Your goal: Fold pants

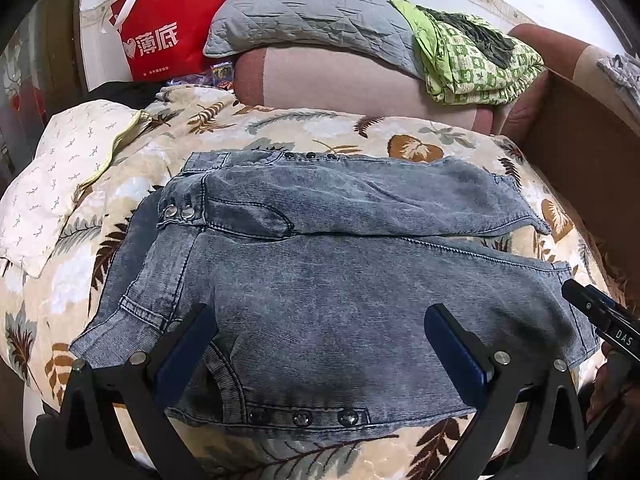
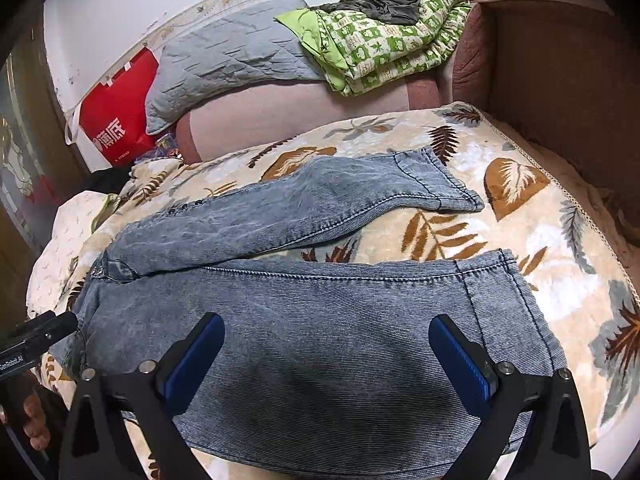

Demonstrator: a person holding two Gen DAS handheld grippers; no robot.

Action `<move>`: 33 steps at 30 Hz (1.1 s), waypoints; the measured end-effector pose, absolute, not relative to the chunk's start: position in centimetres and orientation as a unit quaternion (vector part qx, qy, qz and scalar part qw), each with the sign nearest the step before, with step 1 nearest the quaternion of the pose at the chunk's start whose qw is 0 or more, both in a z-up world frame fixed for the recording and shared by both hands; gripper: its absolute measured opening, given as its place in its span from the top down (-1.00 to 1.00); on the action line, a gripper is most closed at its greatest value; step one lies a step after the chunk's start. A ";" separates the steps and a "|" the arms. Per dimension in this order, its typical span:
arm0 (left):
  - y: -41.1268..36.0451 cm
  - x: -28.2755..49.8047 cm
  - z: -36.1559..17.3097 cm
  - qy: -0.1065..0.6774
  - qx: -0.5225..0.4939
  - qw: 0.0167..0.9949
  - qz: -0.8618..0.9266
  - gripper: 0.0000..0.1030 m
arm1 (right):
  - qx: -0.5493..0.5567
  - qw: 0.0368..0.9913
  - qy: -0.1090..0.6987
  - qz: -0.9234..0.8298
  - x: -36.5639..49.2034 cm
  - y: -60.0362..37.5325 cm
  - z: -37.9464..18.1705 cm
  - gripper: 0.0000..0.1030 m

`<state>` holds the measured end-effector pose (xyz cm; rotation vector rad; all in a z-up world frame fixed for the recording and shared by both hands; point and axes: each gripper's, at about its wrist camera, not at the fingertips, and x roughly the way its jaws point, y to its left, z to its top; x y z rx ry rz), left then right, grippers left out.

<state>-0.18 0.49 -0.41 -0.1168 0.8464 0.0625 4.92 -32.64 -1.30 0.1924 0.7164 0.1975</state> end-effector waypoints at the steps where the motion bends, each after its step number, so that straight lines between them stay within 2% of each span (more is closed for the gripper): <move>1: 0.5 -0.2 -0.4 0.410 -0.058 0.910 0.030 -1.00 | 0.094 0.927 0.349 0.096 4.9 -32.6 -1.3 -1.00; 33: 1.7 -0.6 -0.3 0.409 -0.073 0.909 0.033 -1.00 | 0.095 0.925 0.357 0.095 5.0 -32.6 -1.6 -1.00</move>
